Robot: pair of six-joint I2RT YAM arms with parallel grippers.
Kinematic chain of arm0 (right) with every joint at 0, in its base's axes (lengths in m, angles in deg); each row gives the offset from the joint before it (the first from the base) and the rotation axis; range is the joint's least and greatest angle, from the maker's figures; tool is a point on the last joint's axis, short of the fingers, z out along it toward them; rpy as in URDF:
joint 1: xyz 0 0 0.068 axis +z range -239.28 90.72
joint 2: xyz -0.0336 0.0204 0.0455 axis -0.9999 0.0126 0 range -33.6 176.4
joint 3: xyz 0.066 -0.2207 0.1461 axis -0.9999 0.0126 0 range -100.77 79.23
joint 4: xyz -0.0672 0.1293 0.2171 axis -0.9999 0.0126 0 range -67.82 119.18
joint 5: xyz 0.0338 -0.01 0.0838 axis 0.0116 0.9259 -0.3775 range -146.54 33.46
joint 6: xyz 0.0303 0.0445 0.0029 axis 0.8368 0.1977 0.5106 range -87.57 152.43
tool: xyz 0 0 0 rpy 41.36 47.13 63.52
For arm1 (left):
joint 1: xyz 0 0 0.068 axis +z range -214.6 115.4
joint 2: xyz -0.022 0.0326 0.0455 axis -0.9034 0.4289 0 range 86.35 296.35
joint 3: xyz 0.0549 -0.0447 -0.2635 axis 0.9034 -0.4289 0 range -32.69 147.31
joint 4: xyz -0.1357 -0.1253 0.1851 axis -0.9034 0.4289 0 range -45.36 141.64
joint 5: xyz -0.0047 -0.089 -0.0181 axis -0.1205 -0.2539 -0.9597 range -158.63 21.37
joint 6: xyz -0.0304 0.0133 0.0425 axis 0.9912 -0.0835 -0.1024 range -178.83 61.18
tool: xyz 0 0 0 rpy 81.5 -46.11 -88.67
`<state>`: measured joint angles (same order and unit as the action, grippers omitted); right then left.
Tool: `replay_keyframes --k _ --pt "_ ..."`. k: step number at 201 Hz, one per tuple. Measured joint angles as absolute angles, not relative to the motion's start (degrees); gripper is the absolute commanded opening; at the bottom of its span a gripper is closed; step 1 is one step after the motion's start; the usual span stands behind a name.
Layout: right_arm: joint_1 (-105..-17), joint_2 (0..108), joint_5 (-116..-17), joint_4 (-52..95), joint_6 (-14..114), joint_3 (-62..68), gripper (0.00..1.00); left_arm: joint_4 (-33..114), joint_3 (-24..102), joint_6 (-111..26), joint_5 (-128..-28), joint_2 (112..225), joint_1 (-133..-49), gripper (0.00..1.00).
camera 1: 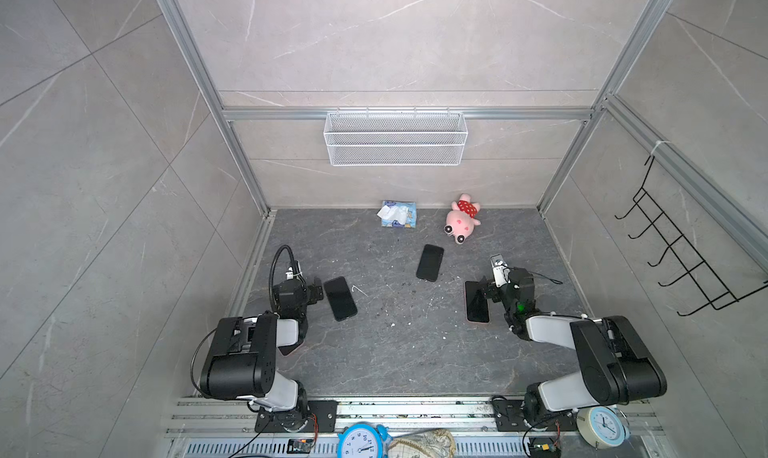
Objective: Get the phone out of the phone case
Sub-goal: 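Lower the right gripper onto the pink-cased phone while the left gripper moves toward it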
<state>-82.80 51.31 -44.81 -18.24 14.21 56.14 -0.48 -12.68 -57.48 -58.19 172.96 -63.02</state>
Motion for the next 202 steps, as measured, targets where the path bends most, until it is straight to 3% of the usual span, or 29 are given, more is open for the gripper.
replay_keyframes --k 70,176,202 --pt "-86.3 52.3 -49.2 -25.0 29.6 58.3 1.00 -0.9 -12.7 -57.5 -58.2 173.0 -63.0 1.00" --pt "-86.4 52.3 -50.6 -27.8 34.2 58.4 1.00 -2.0 -12.7 -57.5 -58.2 173.0 -63.0 1.00" --pt "-85.2 46.2 -47.9 -15.2 35.8 55.8 1.00 -1.1 -12.8 -57.7 -58.1 171.8 -63.6 1.00"
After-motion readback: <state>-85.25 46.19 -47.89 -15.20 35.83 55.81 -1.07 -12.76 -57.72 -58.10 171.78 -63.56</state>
